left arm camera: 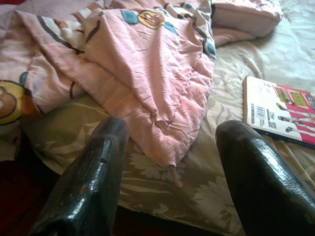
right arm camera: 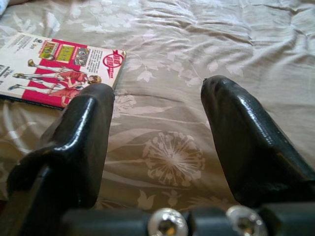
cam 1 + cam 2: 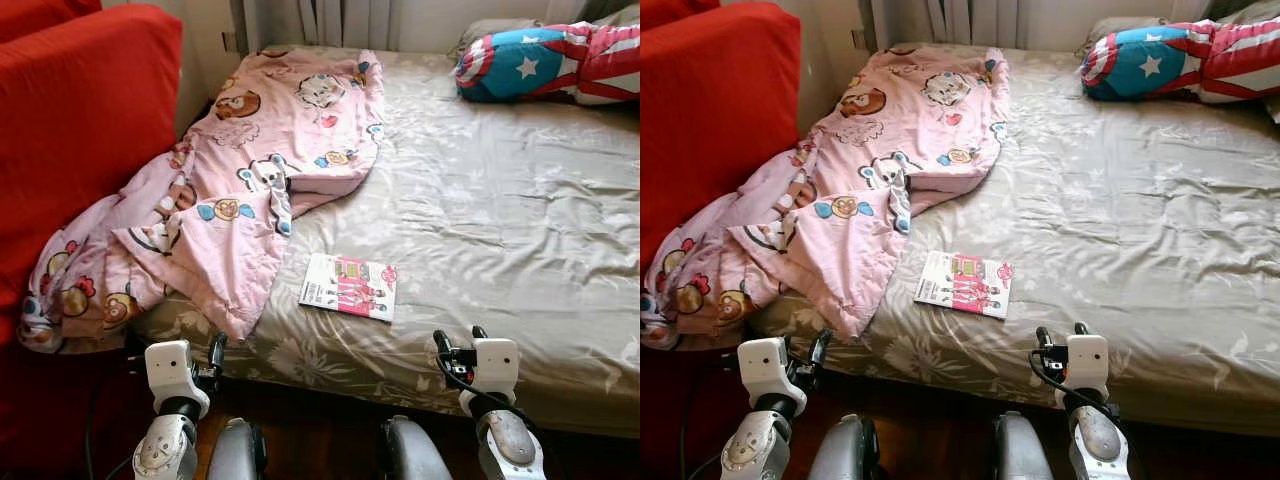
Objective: Clean up the room
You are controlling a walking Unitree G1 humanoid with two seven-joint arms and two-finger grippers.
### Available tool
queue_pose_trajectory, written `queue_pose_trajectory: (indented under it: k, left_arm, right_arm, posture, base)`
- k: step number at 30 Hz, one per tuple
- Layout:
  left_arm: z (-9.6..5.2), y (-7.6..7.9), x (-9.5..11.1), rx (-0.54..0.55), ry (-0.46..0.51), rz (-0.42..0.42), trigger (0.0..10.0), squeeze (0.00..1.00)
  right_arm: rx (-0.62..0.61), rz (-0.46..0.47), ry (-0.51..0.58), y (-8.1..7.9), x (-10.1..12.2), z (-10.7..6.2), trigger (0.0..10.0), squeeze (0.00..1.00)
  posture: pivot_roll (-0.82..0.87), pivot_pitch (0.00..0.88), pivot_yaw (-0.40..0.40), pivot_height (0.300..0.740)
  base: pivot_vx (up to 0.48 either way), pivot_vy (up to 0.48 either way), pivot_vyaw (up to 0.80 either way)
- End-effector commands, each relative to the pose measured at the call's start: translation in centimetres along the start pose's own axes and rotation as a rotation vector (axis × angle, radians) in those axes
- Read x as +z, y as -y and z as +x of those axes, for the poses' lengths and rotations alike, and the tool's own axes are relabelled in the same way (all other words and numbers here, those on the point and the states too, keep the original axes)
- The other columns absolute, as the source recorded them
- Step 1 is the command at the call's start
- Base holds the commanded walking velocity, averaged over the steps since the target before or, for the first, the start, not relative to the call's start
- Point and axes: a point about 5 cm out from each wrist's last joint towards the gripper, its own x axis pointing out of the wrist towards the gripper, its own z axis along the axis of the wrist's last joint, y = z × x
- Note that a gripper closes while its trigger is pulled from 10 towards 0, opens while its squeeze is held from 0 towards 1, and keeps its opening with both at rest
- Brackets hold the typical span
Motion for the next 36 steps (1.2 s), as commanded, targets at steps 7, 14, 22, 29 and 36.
queue_pose_trajectory:
  k: [7,14,22,29,36]
  left_arm:
    - [0.2,-0.3,0.2,-0.010,-0.009,0.015,10.0,0.00]
    - [0.4,-0.2,0.3,-0.019,-0.007,0.016,10.0,0.00]
    - [0.5,-0.2,0.4,-0.019,-0.005,0.017,10.0,0.00]
    - [0.7,-0.2,0.7,-0.014,0.009,0.020,10.0,0.00]
    - [0.6,-0.7,0.9,-0.004,0.017,0.028,10.0,0.00]
  right_arm:
    - [0.041,-0.029,0.030,-0.6,0.4,0.1,10.0,0.00]
    - [0.042,-0.014,0.029,-0.8,0.4,0.2,10.0,0.00]
    - [0.035,-0.011,0.029,-0.7,0.6,0.4,10.0,0.00]
    - [0.025,-0.010,0.023,-0.4,0.9,1.0,10.0,0.00]
    - [-0.020,0.032,-0.030,0.1,0.4,1.5,10.0,0.00]
  posture:
    - [-0.10,0.149,0.028,0.612]
    - [-0.10,0.133,0.032,0.612]
    - [-0.10,0.128,0.031,0.612]
    - [-0.09,0.153,0.029,0.612]
    - [-0.08,0.180,0.029,0.612]
  base:
    - [0.307,0.000,0.46]
    - [0.305,0.000,0.46]
    - [0.307,0.000,0.00]
    - [0.087,0.000,0.00]
    - [0.000,0.000,0.00]
